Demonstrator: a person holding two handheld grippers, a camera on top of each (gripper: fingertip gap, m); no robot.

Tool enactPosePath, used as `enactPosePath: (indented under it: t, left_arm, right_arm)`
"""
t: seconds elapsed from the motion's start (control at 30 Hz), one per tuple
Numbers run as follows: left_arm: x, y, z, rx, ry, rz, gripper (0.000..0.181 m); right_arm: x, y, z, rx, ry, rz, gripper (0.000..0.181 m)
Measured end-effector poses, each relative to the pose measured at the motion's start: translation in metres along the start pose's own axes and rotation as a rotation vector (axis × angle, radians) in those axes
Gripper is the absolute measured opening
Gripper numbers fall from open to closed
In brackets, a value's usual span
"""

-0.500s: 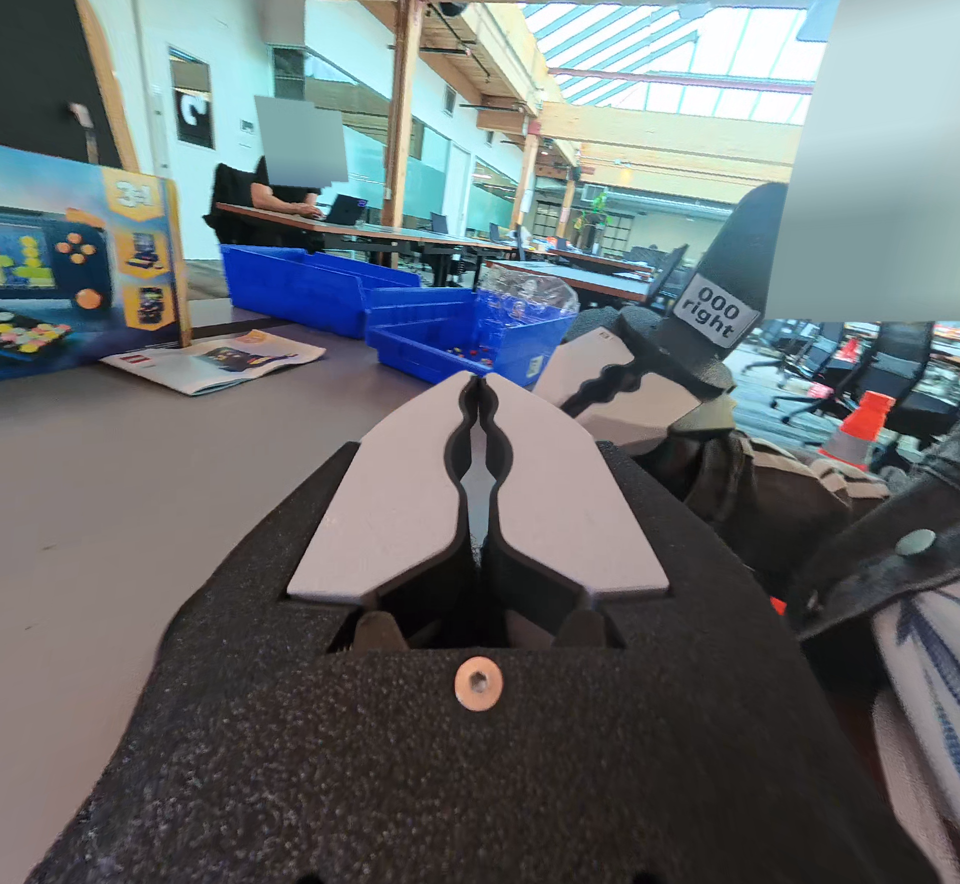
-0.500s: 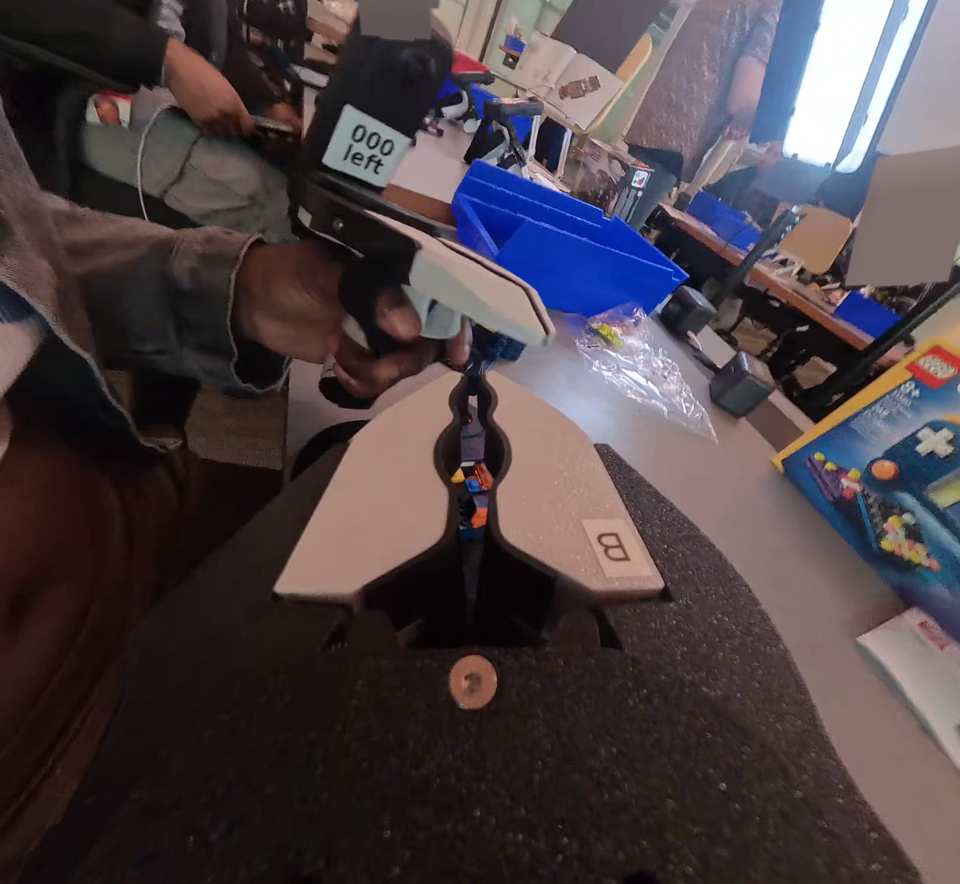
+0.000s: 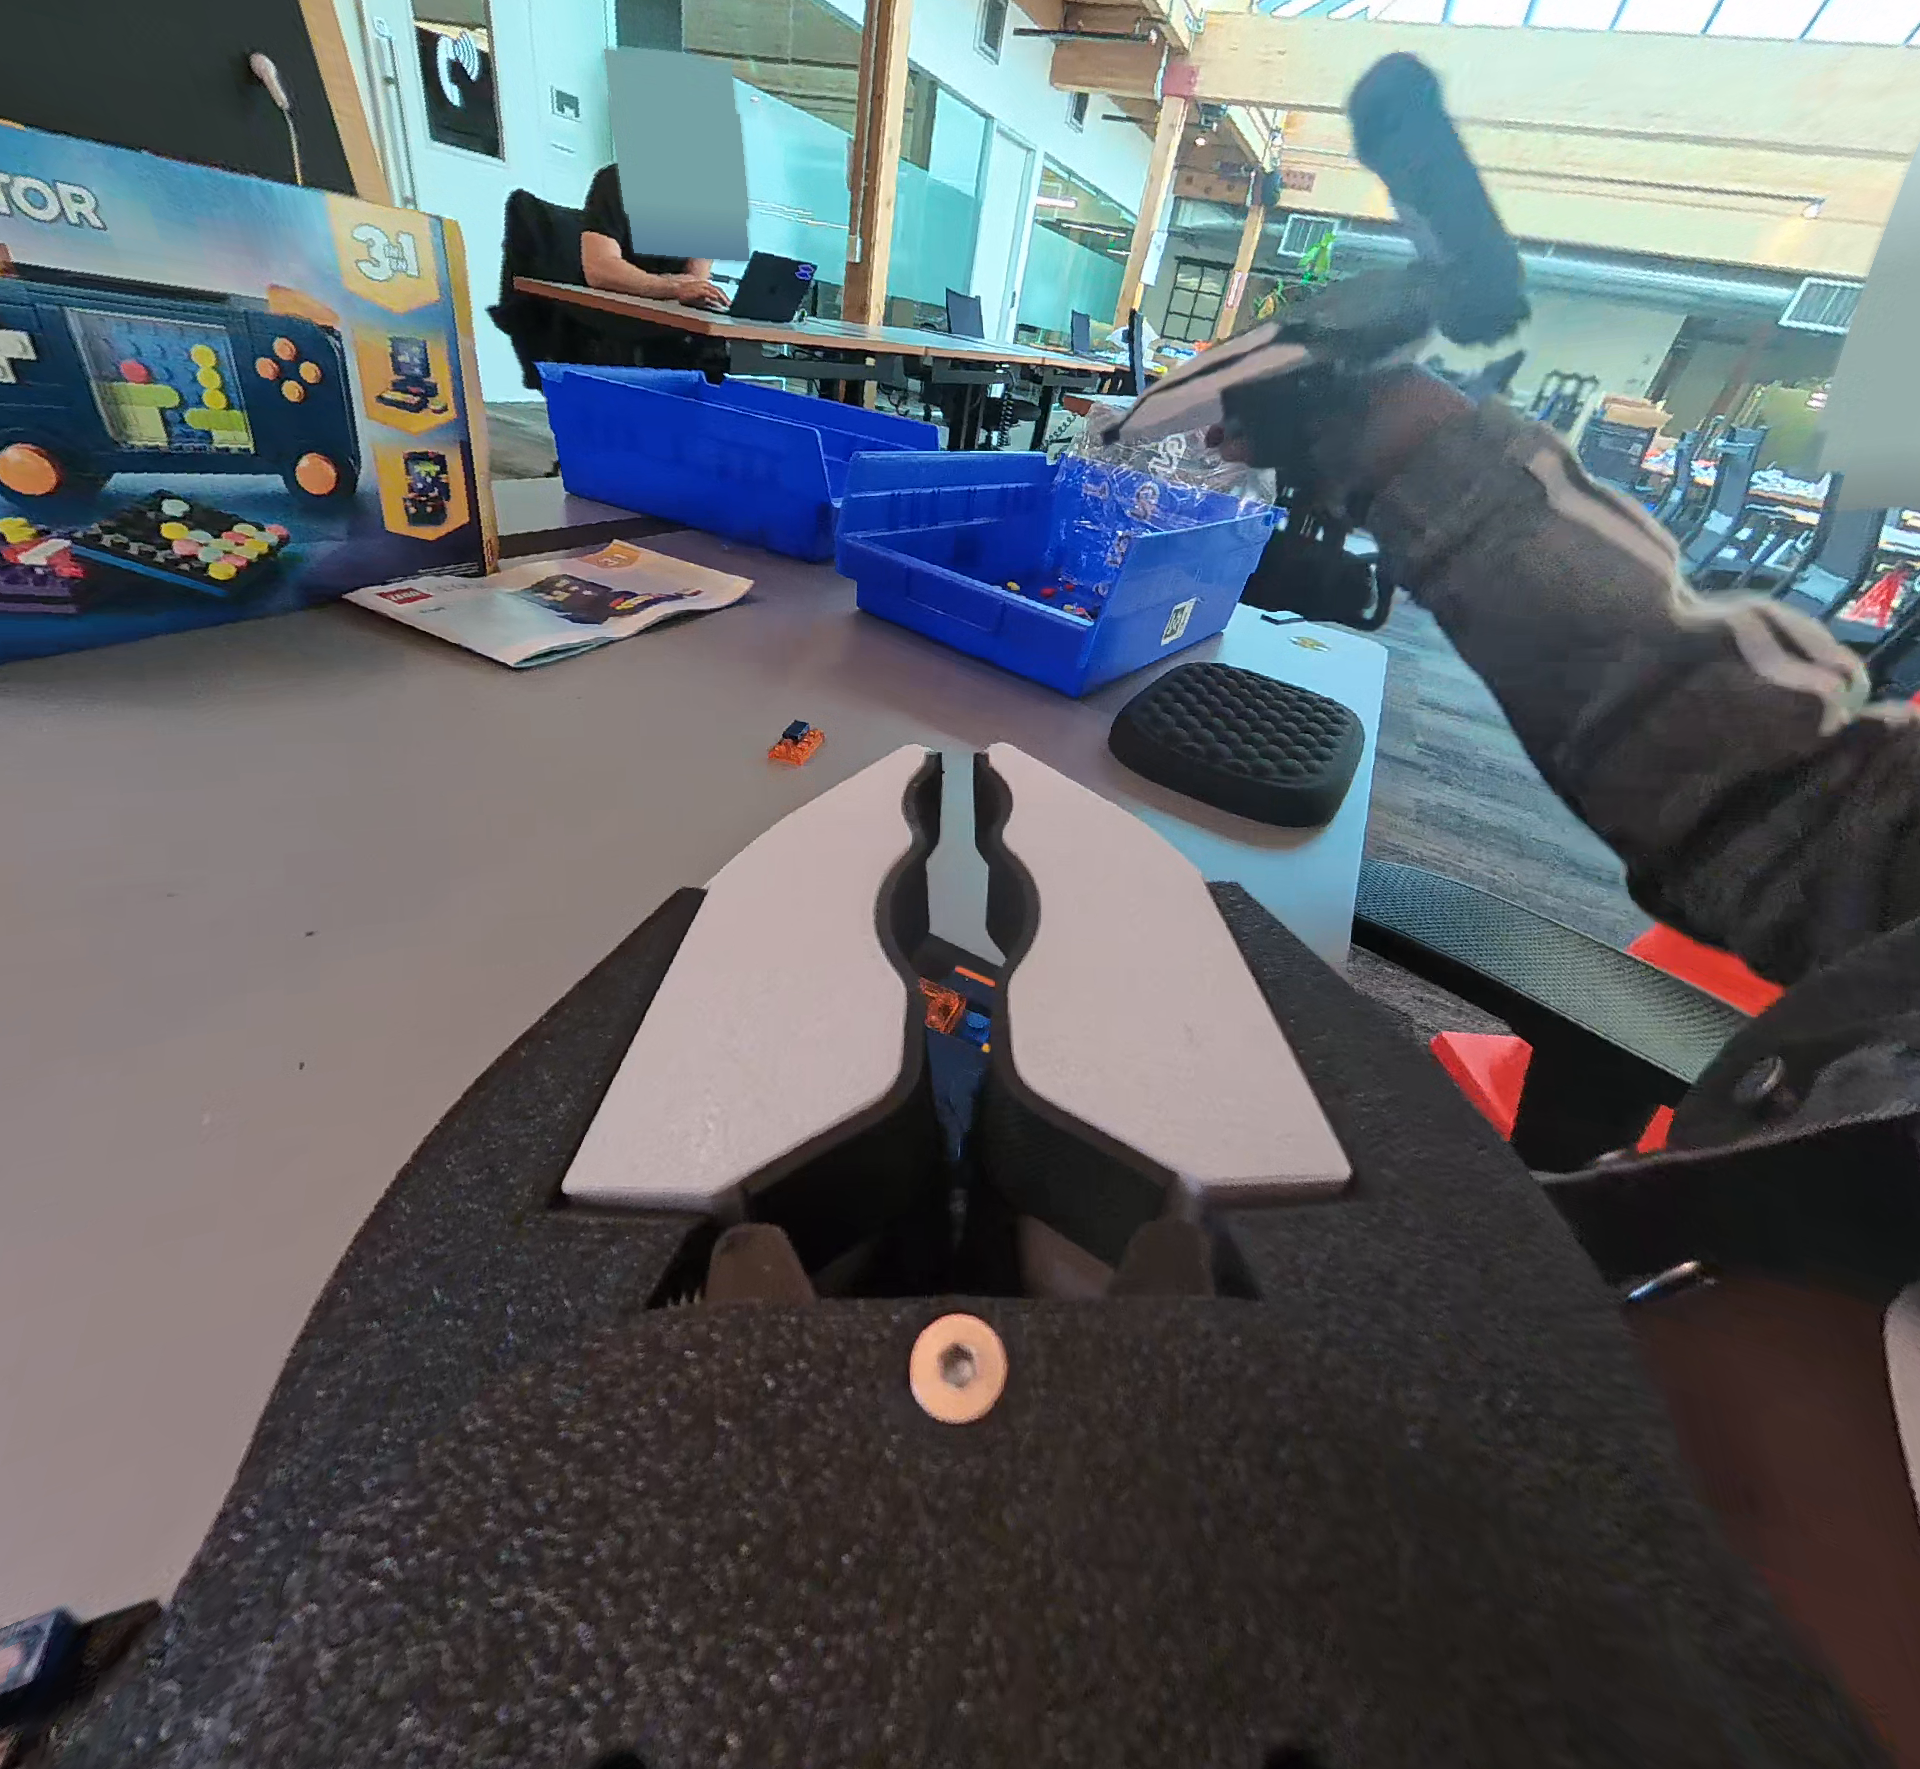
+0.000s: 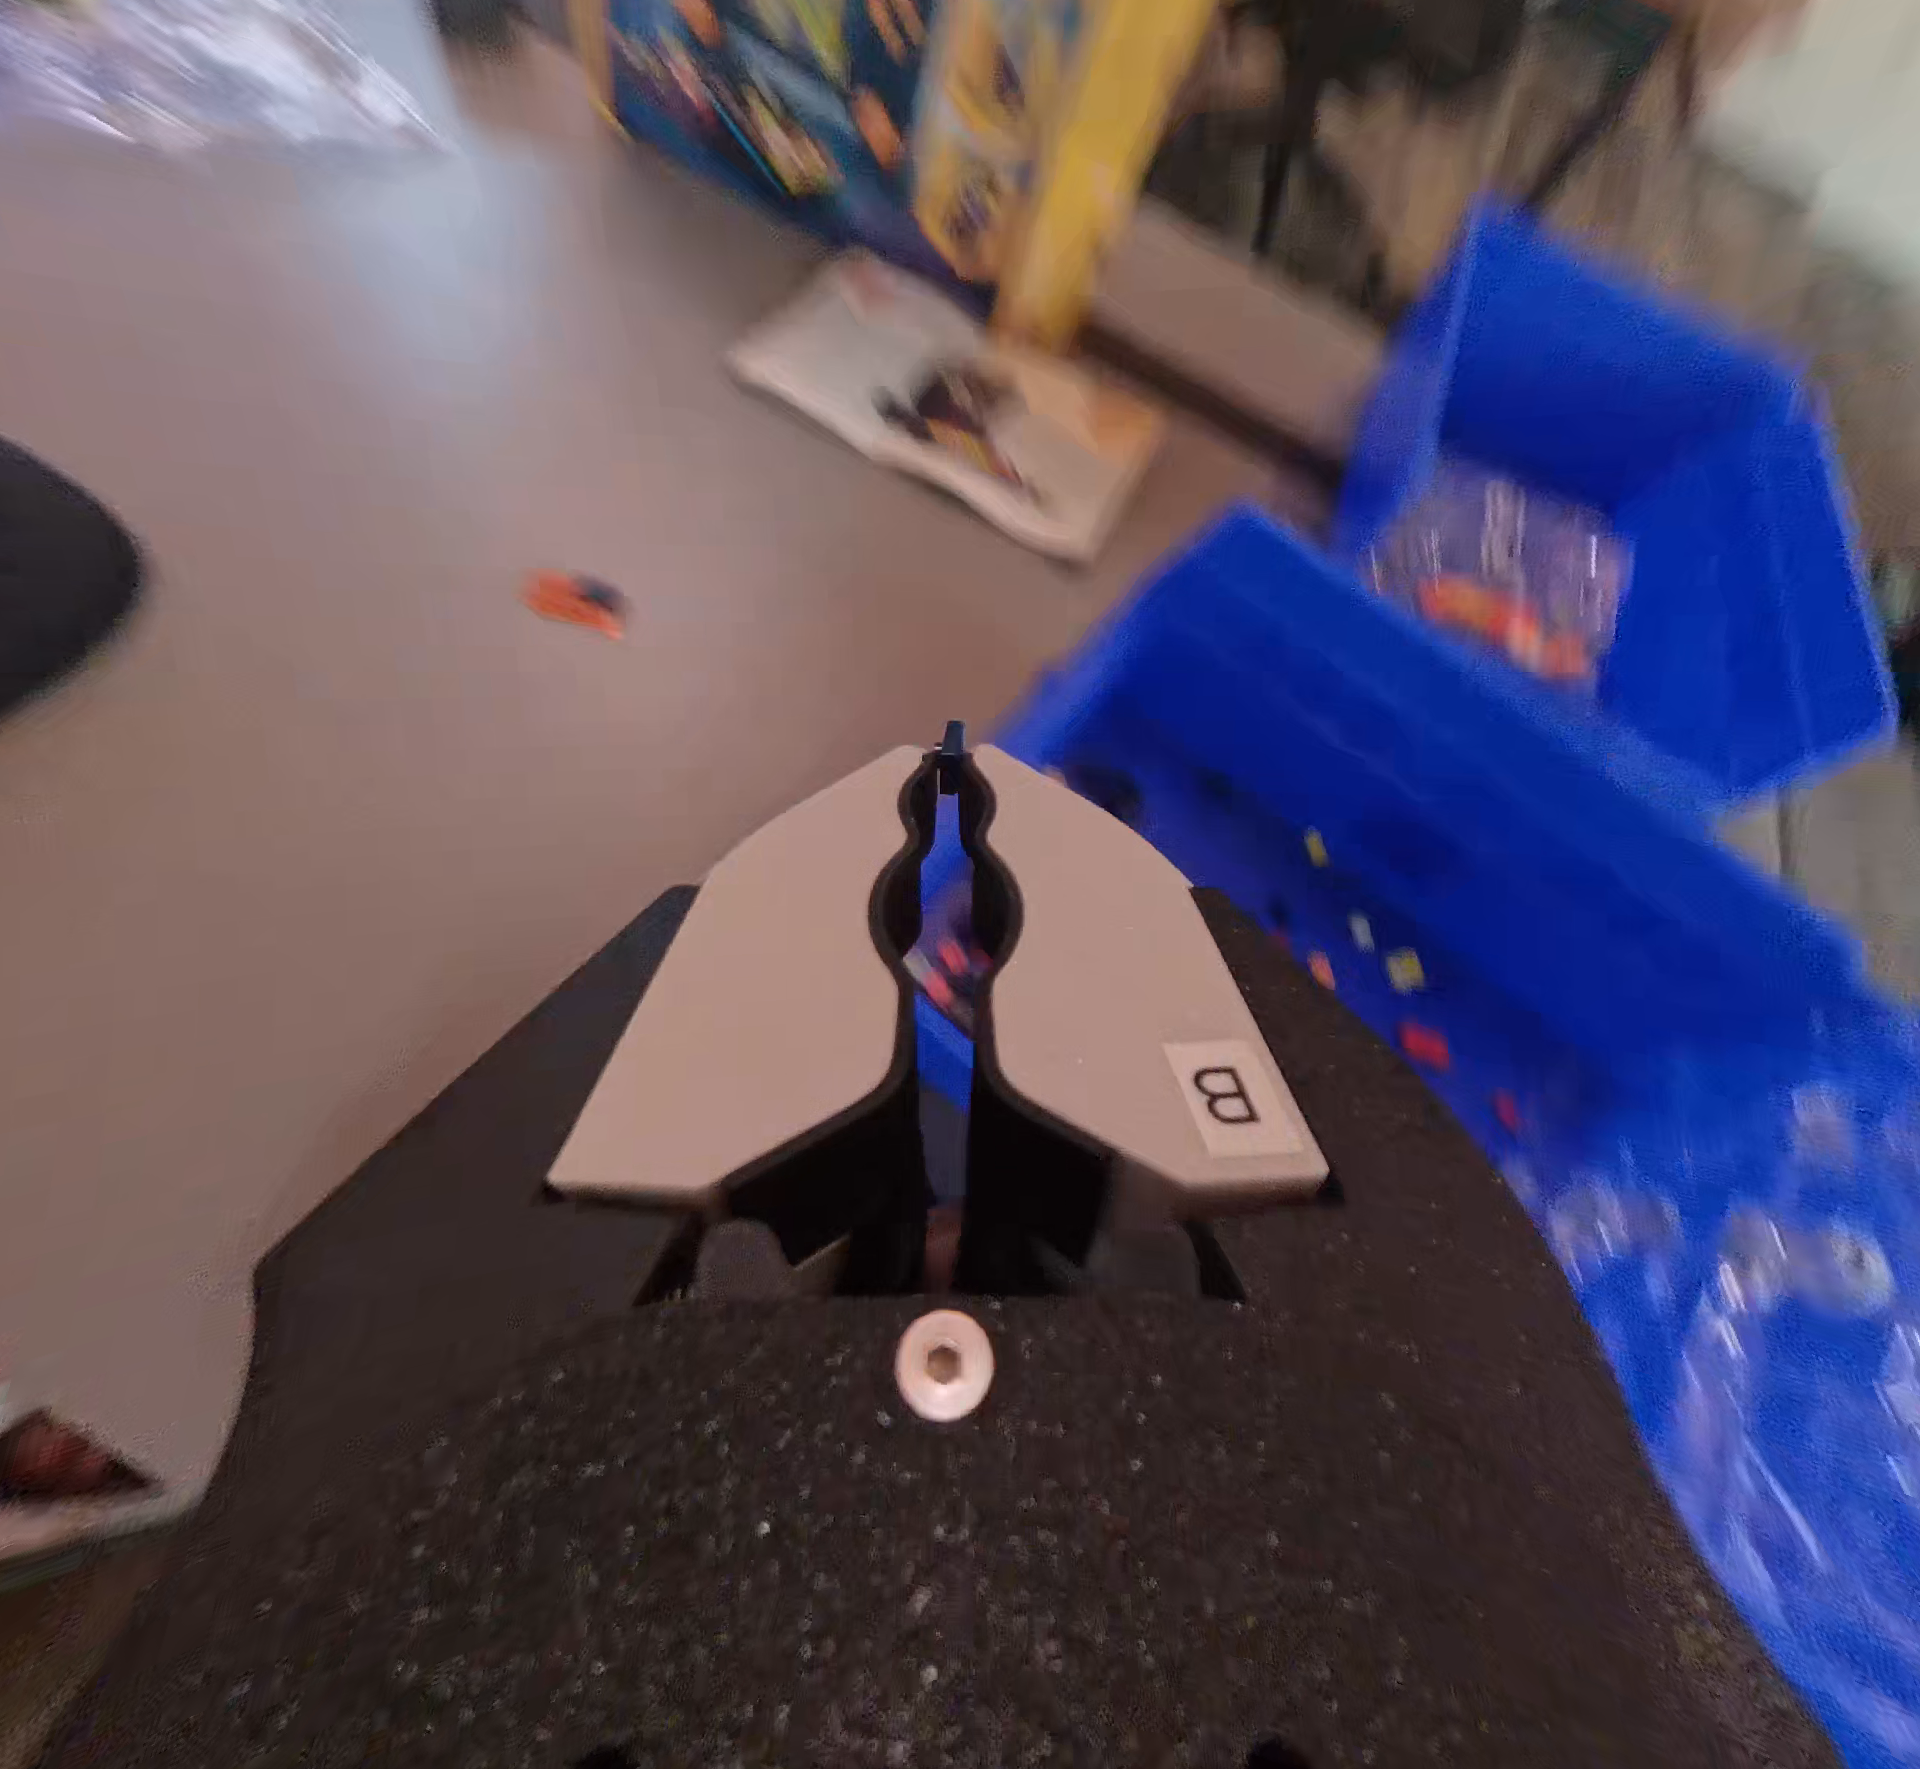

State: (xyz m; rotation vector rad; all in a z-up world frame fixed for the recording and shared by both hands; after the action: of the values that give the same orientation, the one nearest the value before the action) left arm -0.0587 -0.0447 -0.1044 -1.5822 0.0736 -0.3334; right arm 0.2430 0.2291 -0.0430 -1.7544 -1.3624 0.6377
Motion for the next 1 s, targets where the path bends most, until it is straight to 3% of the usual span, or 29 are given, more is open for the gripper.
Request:
enactPosePath:
  t: [0.07,0.13,0.3,0.43,0.63,0.73,0.8,0.9,1.0]
  left_arm:
    - [0.002,0.000,0.001,0.011,0.002,0.017,0.006]
    - [0.002,-0.001,0.001,0.018,0.000,0.021,0.007]
    - [-0.002,-0.004,-0.001,0.032,-0.014,-0.009,0.009]
    - [-0.006,-0.006,-0.004,0.059,-0.050,0.047,0.016]
    - [-0.007,-0.008,-0.007,0.083,-0.069,0.121,0.023]
    - [-0.007,-0.008,-0.006,0.085,-0.069,0.126,0.023]
    - [-0.007,-0.007,-0.005,0.085,-0.069,0.124,0.023]
    - [-0.006,-0.004,-0.003,0.083,-0.066,0.120,0.026]
    - [-0.001,-0.001,0.001,0.082,-0.023,0.089,0.038]
  right_arm:
    - [0.040,0.019,-0.004,-0.173,0.000,0.150,0.004]
    - [0.059,0.032,0.000,-0.283,-0.063,0.220,0.024]
    - [0.079,0.037,0.002,-0.271,-0.083,0.181,0.043]
    - [0.072,0.035,0.000,-0.213,-0.257,0.230,0.063]
    - [0.059,0.038,-0.017,-0.241,-0.556,0.211,0.072]
    - [0.057,0.047,-0.025,-0.356,-0.600,0.208,0.074]
    - [0.061,0.048,-0.028,-0.403,-0.532,0.181,0.069]
    - [0.040,0.013,-0.019,-0.160,-0.522,0.115,0.053]
    - [-0.002,-0.020,0.010,-0.006,-0.477,-0.029,0.058]
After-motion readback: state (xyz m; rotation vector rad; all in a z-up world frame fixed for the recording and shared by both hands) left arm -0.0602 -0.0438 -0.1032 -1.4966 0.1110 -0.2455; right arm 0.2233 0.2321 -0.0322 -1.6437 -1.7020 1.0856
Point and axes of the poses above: each gripper's, where its closed fingertips meet, z out along the fingers, y out of its underside, x = y × z across the jaws, the point moved 6 cm from there along -z, back along the fingers, and after that the axes turned 15 degrees about -y, right-handed, at the moved point
